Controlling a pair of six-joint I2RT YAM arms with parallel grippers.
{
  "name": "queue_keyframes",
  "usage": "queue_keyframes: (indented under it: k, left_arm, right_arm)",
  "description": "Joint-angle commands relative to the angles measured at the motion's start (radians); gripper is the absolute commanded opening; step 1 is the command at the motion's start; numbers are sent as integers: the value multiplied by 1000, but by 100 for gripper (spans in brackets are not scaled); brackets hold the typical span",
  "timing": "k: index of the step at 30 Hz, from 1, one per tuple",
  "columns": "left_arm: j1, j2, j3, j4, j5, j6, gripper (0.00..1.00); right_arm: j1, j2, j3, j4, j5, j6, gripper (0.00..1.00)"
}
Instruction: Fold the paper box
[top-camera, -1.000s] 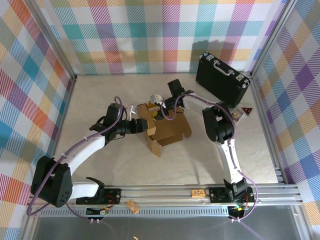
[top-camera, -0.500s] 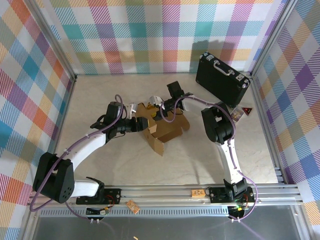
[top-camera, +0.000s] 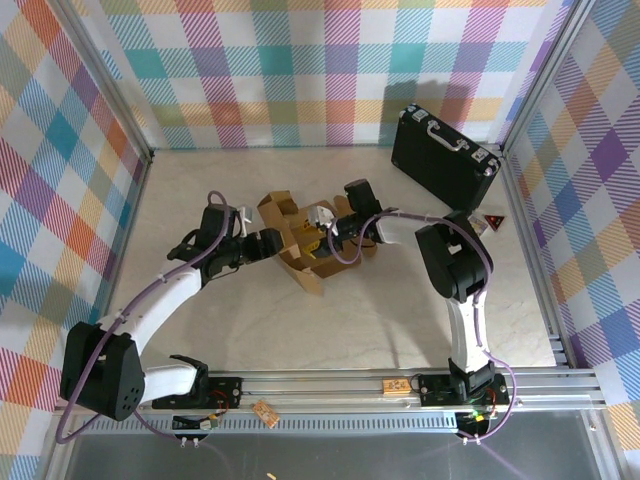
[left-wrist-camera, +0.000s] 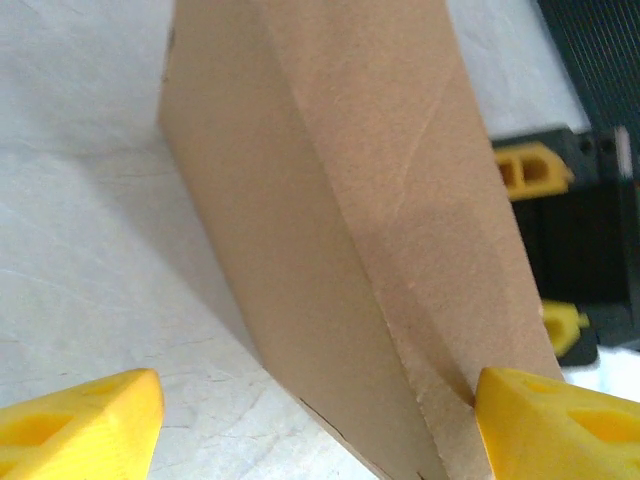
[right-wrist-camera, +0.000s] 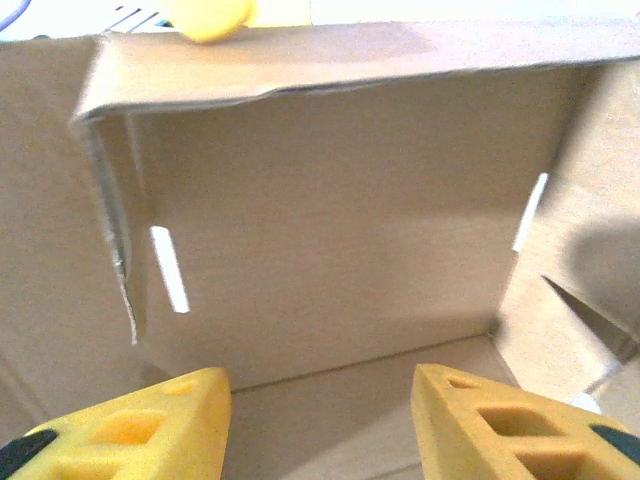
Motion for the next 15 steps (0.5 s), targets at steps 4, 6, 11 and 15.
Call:
queue_keyframes:
  k: [4,6,11,15]
  left_arm:
    - [26,45,71,-46,16,-18,80]
    - [27,66,97,-68,15,-2,80]
    - [35,108,129,-72,52,12,79]
    - [39,124,168,-117,65,40,79]
  right_arm:
    - [26,-72,-104,113,-3,79,51]
    - [45,-86,-134,122,5,95,51]
    - [115,-103,-169,156,18,124,52]
    - [163,-86,-153,181,66,147,52]
